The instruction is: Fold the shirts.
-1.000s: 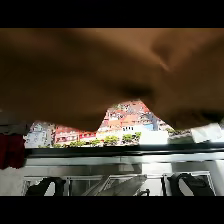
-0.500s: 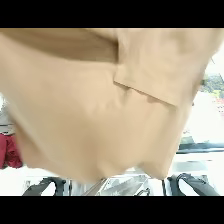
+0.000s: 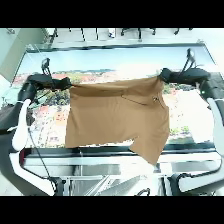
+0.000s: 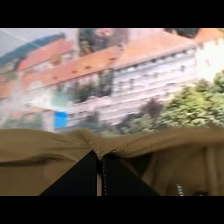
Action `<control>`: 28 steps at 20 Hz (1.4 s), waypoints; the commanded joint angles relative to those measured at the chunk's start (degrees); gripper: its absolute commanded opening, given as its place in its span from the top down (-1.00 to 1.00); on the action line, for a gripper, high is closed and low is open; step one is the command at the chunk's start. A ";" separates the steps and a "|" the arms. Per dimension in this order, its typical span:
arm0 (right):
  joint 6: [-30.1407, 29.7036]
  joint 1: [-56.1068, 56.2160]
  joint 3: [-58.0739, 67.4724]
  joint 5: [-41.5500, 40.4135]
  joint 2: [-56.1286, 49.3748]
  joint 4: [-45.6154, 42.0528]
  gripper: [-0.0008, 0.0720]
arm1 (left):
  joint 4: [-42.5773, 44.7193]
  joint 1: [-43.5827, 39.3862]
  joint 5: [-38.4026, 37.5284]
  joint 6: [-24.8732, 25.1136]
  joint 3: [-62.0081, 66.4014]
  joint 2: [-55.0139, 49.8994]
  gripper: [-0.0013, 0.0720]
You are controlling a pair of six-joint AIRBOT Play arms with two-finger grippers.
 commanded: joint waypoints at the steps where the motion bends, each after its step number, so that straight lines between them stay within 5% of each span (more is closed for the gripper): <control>1: 2.80 -1.18 6.69 1.64 -11.63 0.90 0.94 | -1.79 0.68 -0.22 -1.92 11.10 -11.41 0.91; 8: 5.20 -4.50 19.89 -9.01 -15.41 -0.11 0.94 | -1.62 0.61 4.42 -5.75 24.13 -12.48 0.91; 12: 6.16 -6.03 19.85 -16.48 -14.12 -7.50 0.94 | 9.25 0.92 8.83 -12.35 18.69 -8.02 0.91; 15: 10.43 -4.68 19.34 -21.27 -14.19 -20.79 0.94 | 14.93 0.90 14.88 -13.84 17.53 -7.96 0.91; 18: 15.13 -2.49 18.29 -21.81 -14.21 -31.50 0.94 | 16.72 0.26 14.84 -15.26 14.53 -7.96 0.91; 24: 19.65 1.09 17.84 -19.80 -15.98 -37.16 0.94 | 32.59 -3.69 14.53 -19.85 12.68 -8.33 0.91; 28: 19.85 1.51 17.88 -19.76 -15.98 -37.77 0.94 | 34.42 -5.09 16.52 -19.85 14.19 -9.38 0.91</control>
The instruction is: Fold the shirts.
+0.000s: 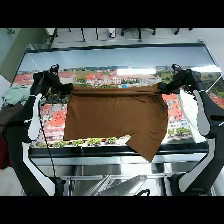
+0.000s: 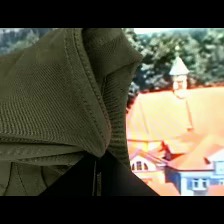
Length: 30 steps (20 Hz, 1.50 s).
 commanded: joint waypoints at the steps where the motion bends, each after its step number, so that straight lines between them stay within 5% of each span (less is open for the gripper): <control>1: 1.22 0.48 0.00 0.13 -0.20 -2.10 0.94 | 3.58 -1.20 1.14 -0.50 0.44 -0.48 0.91; 13: 1.18 0.59 1.36 0.28 1.14 4.02 0.87 | 1.49 -5.18 0.37 -0.28 0.44 1.14 0.91; 14: 1.18 0.57 1.84 -0.15 1.68 4.48 0.39 | 1.57 -5.57 0.61 -0.24 0.44 1.51 0.81; 15: 1.20 0.57 2.23 -1.05 2.25 4.44 0.02 | 1.44 -5.79 1.38 -0.26 0.46 1.73 -0.03; 16: 1.29 0.55 2.40 -2.29 2.89 4.42 0.03 | 1.53 -6.12 2.89 -0.28 0.48 1.79 -0.68; 17: 1.55 0.37 2.56 -4.07 3.50 4.42 0.03 | 1.55 -6.10 5.07 -0.26 0.48 1.79 -0.79; 24: 3.98 -4.98 1.92 -20.65 16.79 3.13 -0.02 | 1.46 0.57 33.97 0.04 9.73 3.72 -0.79; 27: 3.54 -6.14 -10.58 -23.71 27.17 3.13 -0.02 | -1.11 4.11 32.26 2.89 -3.45 11.85 -0.79; 30: 2.23 -8.98 -29.00 -20.50 38.25 4.15 -0.02 | -13.90 8.83 23.89 8.22 -25.68 20.17 -0.79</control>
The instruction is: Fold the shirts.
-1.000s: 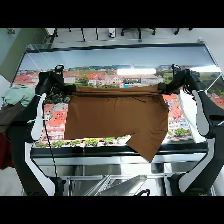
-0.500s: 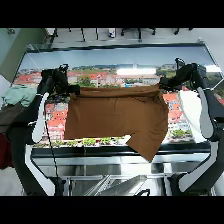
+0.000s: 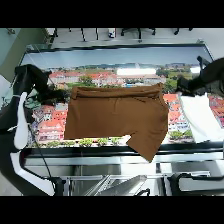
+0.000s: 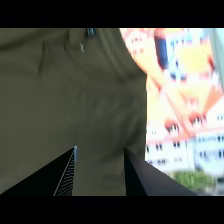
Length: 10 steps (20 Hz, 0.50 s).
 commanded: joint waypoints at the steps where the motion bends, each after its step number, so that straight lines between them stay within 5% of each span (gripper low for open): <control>1: -2.01 -4.74 -19.26 0.98 12.57 2.95 -0.02 | -14.05 5.66 -6.21 7.50 -21.99 8.35 -0.79; 5: -10.21 -17.46 -36.22 1.73 19.41 18.32 -0.02 | -17.40 9.79 -10.19 12.57 -36.50 9.88 -0.79; 10: -13.97 -19.63 -49.72 6.71 19.61 19.65 -0.02 | -25.81 9.14 -16.33 16.55 -40.11 9.88 -0.79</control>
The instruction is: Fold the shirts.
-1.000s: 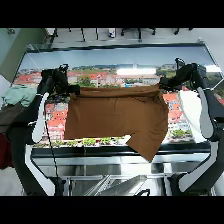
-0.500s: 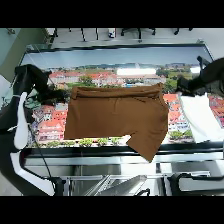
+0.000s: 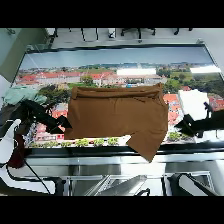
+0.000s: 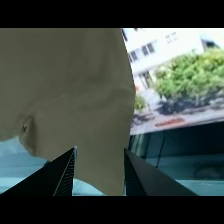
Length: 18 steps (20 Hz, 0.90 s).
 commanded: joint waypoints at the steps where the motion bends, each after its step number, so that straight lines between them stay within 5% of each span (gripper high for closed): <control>1: -4.17 -1.27 -10.12 5.01 0.83 3.54 -0.02 | -5.84 -0.59 -5.51 3.10 -2.75 0.22 -0.78; 2: -4.55 -1.05 -11.87 6.62 0.74 3.87 -0.03 | -5.75 -1.40 -5.79 3.15 -2.56 0.22 -0.51; 3: -5.51 -0.74 -13.29 8.11 0.39 4.31 -0.03 | -5.73 -2.32 -6.14 3.41 -2.56 0.22 0.35; 4: -5.53 -0.28 -14.23 9.55 -0.17 4.46 -0.03 | -5.75 -2.89 -6.45 3.80 -2.56 0.22 0.89; 14: -11.15 12.02 -14.21 16.24 -12.33 10.36 -0.02 | -5.46 -3.50 -2.91 2.97 3.98 0.24 0.91; 15: -12.20 12.35 -13.99 16.22 -12.20 11.37 0.20 | -5.22 -3.50 -1.81 2.54 4.83 0.24 0.91; 16: -12.35 12.41 -13.60 16.11 -11.69 11.47 0.96 | -5.09 -3.43 -0.31 1.55 5.70 0.24 0.91; 18: -12.24 11.96 -13.16 16.20 -9.27 11.45 0.93 | -1.49 -3.41 3.08 -1.64 7.19 0.28 0.91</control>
